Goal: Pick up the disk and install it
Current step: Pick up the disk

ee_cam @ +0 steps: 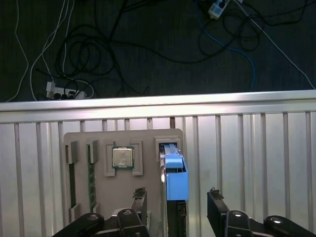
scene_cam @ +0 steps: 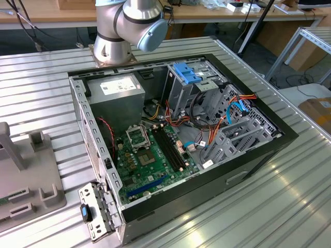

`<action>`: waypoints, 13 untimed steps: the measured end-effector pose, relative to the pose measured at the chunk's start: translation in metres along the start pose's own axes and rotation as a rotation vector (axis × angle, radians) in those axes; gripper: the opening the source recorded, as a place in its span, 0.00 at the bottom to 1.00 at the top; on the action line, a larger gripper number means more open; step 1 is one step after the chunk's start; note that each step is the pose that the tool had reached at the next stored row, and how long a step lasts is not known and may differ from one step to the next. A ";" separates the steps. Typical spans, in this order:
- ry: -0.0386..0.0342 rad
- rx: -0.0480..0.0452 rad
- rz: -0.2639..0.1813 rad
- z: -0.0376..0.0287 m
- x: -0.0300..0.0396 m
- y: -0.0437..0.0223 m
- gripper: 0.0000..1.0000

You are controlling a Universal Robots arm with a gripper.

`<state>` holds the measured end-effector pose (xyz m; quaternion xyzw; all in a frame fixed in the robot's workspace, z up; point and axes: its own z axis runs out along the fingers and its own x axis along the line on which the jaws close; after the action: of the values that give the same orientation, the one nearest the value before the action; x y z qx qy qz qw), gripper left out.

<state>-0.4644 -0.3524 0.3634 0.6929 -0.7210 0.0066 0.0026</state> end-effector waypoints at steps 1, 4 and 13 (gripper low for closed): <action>0.0000 0.0000 0.000 0.0006 0.0000 0.0000 0.60; 0.0001 -0.0003 0.000 0.0041 0.0000 0.0000 0.60; -0.0064 -0.0006 -0.001 0.0157 -0.0004 0.0001 0.60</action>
<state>-0.4645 -0.3522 0.3477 0.6933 -0.7207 0.0042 0.0005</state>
